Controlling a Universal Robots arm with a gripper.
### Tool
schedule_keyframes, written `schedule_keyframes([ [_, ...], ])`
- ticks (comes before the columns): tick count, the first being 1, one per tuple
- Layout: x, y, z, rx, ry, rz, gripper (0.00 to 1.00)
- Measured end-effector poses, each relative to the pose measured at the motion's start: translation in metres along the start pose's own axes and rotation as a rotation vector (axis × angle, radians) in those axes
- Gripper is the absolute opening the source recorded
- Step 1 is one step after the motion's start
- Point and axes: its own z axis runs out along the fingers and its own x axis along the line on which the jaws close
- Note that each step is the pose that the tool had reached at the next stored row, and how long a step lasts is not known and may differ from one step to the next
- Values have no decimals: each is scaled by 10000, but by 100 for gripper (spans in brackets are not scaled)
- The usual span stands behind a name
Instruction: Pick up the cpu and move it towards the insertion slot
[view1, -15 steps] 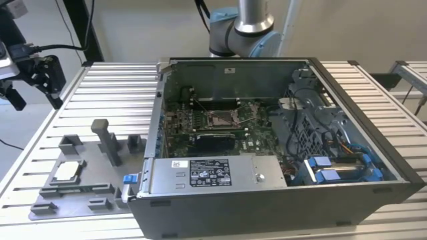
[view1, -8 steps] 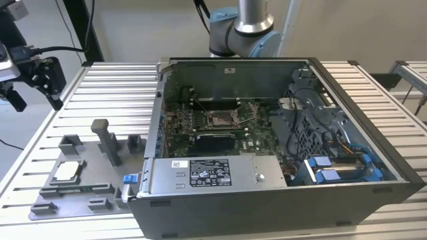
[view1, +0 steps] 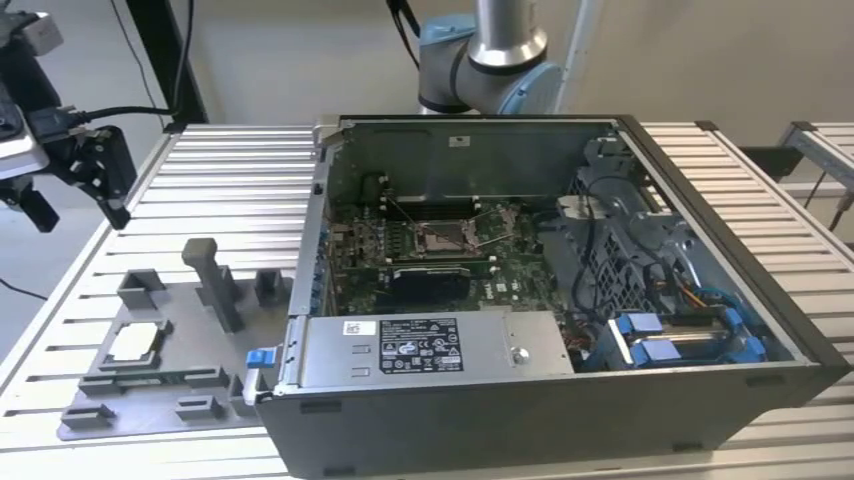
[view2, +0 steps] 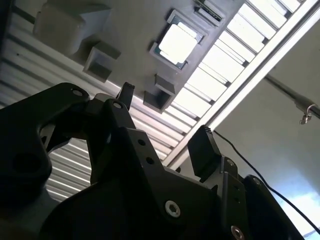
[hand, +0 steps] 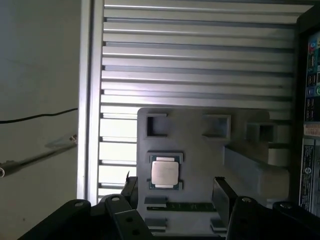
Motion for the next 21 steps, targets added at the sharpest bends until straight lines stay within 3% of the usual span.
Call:
schedule_keyframes([
  [21, 4, -11, 319, 24, 15, 8, 100],
])
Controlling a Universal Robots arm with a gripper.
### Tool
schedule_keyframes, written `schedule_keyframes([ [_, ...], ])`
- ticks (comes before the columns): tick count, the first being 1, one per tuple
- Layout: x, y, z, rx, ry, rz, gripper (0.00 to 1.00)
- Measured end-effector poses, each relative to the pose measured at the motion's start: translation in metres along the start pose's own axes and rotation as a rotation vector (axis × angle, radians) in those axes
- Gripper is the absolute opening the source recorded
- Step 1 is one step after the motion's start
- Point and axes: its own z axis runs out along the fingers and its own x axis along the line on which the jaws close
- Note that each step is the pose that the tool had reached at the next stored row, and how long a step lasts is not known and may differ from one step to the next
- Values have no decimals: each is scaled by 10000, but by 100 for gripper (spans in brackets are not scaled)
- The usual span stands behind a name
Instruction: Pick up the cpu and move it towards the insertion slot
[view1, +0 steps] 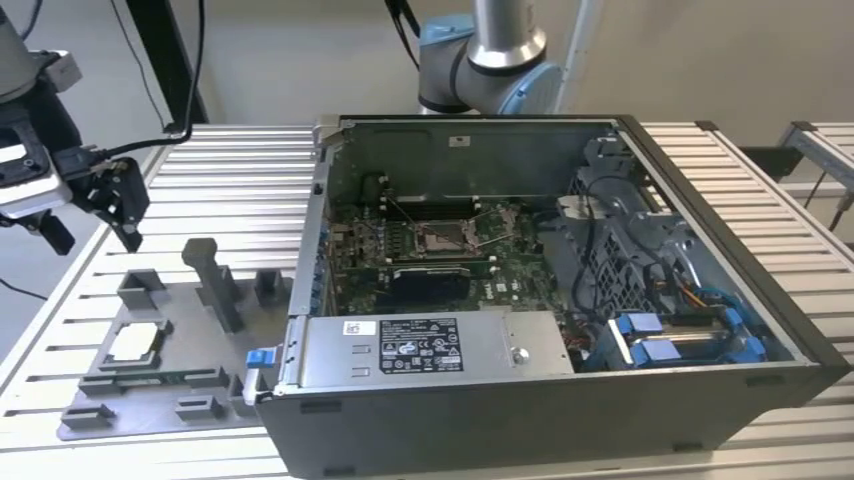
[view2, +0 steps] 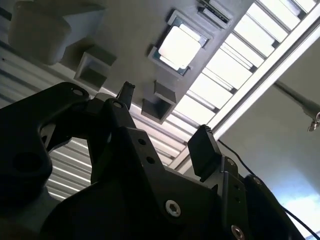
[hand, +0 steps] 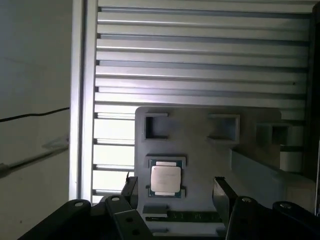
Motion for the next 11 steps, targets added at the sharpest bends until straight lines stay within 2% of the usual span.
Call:
schedule_keyframes([
  [5, 3, -6, 86, 0, 0, 2, 100],
  [11, 34, -67, 174, 0, 0, 10, 100],
])
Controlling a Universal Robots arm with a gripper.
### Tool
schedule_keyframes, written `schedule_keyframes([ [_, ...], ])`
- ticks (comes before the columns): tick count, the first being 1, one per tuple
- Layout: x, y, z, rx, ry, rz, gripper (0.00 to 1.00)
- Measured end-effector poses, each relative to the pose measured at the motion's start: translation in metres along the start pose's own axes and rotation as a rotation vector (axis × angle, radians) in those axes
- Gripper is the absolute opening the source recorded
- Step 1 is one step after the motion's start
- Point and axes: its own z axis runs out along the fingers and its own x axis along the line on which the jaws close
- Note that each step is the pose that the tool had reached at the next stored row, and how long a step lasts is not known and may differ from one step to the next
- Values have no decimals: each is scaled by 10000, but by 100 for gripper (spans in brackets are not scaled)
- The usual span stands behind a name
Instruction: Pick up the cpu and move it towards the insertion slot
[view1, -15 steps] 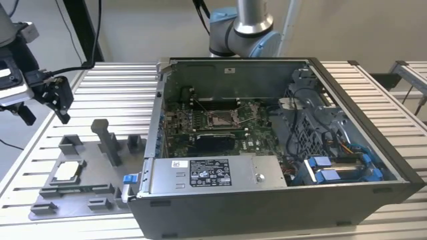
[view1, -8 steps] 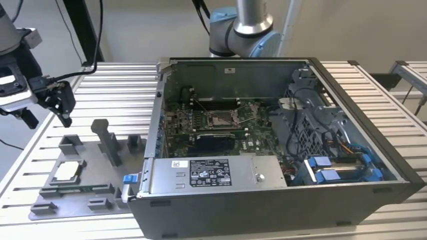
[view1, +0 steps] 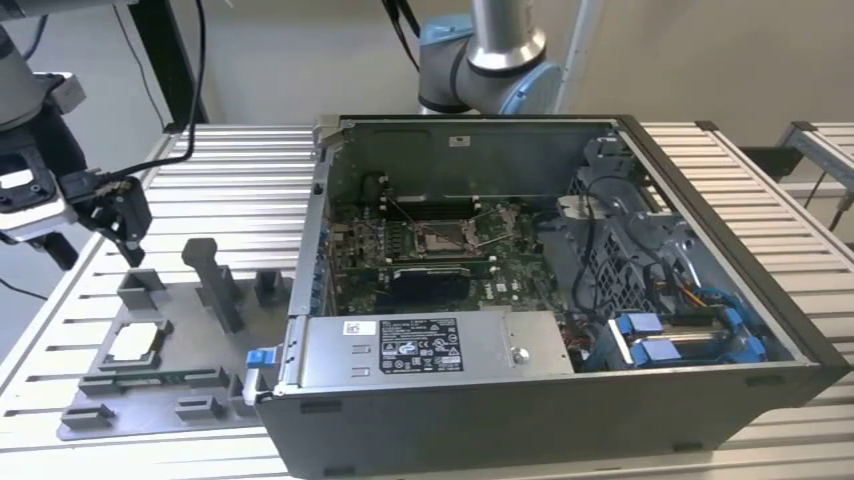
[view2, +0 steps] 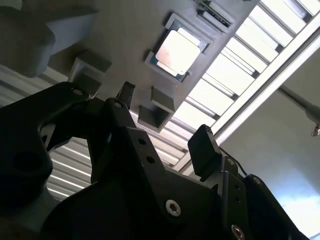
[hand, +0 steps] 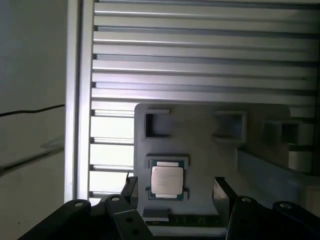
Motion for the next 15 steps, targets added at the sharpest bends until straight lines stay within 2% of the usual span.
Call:
schedule_keyframes([
  [4, 12, -43, 68, -1, -4, 57, 100],
  [15, 15, -111, 250, 0, -5, 137, 100],
])
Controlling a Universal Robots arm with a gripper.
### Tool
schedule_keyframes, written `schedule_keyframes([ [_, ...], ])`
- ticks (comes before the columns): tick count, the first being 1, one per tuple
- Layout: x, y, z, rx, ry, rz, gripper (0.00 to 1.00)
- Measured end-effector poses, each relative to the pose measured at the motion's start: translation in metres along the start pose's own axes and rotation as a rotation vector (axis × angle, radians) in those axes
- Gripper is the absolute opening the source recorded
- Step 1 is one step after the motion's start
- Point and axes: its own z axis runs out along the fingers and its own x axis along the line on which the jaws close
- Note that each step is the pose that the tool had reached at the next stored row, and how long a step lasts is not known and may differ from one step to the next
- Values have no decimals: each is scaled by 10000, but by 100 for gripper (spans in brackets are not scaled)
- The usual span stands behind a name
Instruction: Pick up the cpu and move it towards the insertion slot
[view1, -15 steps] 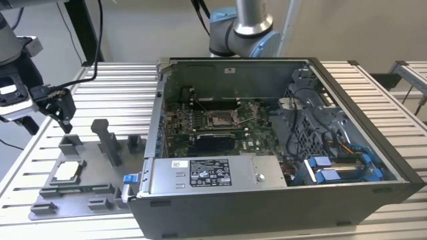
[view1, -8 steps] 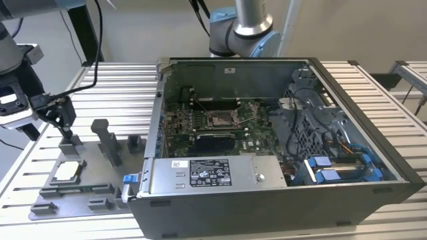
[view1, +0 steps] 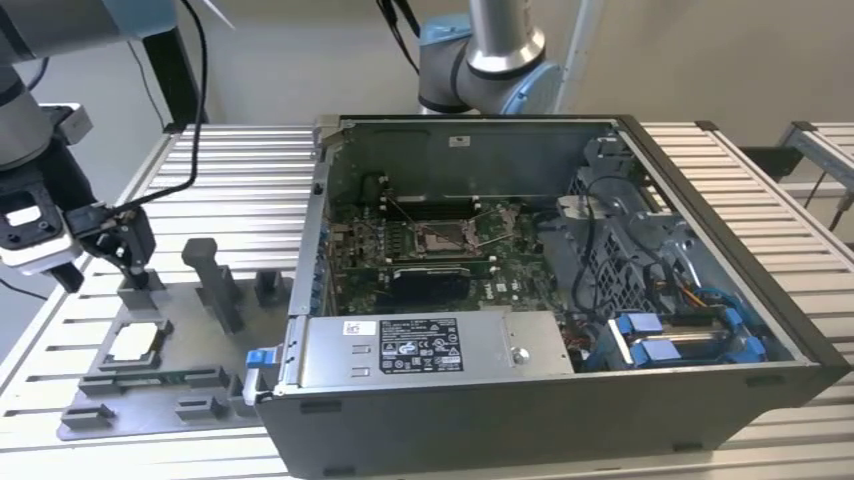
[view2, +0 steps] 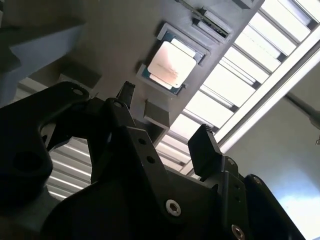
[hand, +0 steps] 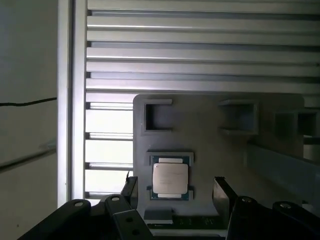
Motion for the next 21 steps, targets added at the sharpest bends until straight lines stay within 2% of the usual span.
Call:
schedule_keyframes([
  [4, 1, -30, 71, 1, 1, 0, 100],
  [13, 1, -146, 220, -2, -1, 0, 100],
  [21, 2, -167, 352, -1, -1, -6, 100],
])
